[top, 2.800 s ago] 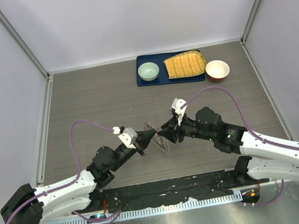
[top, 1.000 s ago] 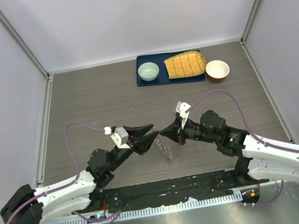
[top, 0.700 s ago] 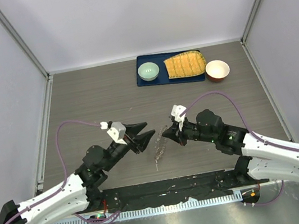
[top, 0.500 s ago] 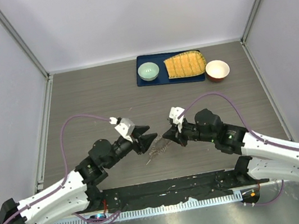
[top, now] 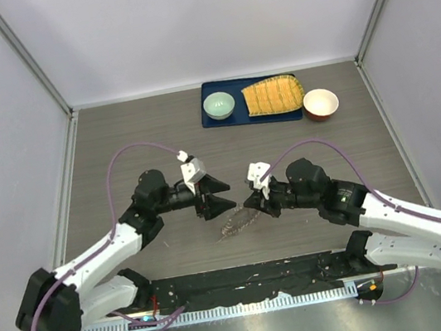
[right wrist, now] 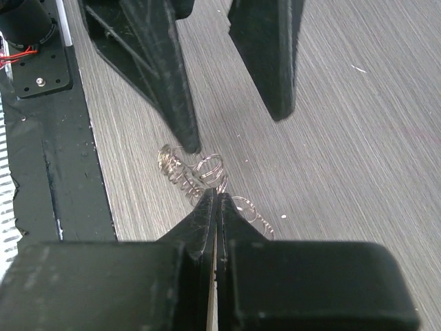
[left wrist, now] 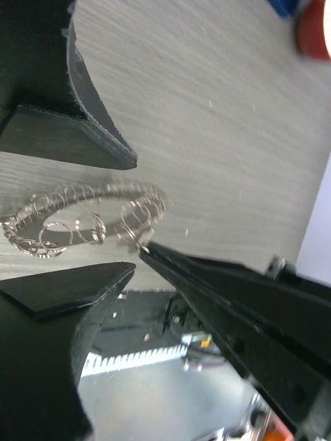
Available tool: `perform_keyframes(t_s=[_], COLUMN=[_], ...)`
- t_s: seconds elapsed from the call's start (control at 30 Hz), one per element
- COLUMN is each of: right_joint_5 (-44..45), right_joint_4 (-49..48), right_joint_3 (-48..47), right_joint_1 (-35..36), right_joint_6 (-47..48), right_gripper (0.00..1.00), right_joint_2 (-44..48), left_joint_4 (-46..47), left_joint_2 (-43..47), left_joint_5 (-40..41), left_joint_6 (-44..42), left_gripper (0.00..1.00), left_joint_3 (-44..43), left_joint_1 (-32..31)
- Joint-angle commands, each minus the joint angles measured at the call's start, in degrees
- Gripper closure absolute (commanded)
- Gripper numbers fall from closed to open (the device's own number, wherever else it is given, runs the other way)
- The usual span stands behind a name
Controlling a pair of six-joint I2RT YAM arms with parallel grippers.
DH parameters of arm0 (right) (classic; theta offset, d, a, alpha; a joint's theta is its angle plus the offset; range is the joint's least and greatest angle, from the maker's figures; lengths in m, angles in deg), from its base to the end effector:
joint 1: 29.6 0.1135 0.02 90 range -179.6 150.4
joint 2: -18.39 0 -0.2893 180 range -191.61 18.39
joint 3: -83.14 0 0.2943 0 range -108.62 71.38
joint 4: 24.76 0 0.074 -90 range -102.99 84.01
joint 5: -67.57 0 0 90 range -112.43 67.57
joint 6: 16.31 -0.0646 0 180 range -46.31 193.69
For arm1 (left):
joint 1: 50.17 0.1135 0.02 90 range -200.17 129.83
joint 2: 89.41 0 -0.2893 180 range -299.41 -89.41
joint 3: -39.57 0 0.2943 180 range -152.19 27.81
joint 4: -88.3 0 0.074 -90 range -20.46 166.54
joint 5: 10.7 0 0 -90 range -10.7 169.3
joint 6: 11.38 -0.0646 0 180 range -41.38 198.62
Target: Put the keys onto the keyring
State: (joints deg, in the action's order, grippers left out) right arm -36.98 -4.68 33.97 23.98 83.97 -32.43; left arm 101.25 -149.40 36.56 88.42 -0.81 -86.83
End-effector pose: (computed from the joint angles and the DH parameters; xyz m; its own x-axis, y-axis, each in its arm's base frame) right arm 0.1403 0.2174 0.2787 -0.0526 -0.3622 -0.9306 -0.9419 0.3275 -0.0743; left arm 0.1930 -0.1983 0.2512 -0.2584 0.0365 -0.9654 0.9491 0.1957 -0.2466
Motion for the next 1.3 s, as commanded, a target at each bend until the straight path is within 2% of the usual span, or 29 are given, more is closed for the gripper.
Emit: perform_keyframes(t_s=[0.0, 0.2, 0.37, 0.53, 0.67, 1.07, 1.27], right_joint_5=[0.48, 1.89, 0.57, 0.13, -0.57, -1.36, -1.27], right_joint_4=[-1.55, -2.34, -2.25, -2.08, -2.08, -2.34, -2.16], right_joint_3=[-3.46, -2.93, -2.93, -3.11, -3.20, -3.11, -3.11], right_joint_1=[0.38, 0.38, 0.38, 0.38, 0.30, 0.38, 0.30], right_joint_6=[1.23, 1.14, 1.14, 1.32, 1.23, 0.97, 0.97], right_gripper=[0.99, 0.99, 0.99, 0.99, 0.99, 0.99, 0.99], right_joint_2=[1.61, 2.14, 1.35, 1.43, 1.43, 1.26, 1.26], left_joint_4=[4.91, 6.67, 1.33, -5.89, -10.55, -16.79, -18.20], left_joint_2=[-6.54, -7.00, -5.75, -9.35, -12.08, -17.27, -18.76], left_joint_5=[-16.22, -14.48, -13.42, -16.84, -17.90, -21.24, -22.21], left_joint_6=[-0.14, 0.57, -7.85, -12.96, -15.51, -18.68, -19.03], left_gripper=[0.38, 0.37, 0.48, 0.58, 0.60, 0.64, 0.71], left_joint_3=[-6.53, -3.64, -3.54, -8.54, -11.19, -15.14, -16.38], left_joint_1=[0.37, 0.19, 0.28, 0.19, 0.19, 0.10, -0.34])
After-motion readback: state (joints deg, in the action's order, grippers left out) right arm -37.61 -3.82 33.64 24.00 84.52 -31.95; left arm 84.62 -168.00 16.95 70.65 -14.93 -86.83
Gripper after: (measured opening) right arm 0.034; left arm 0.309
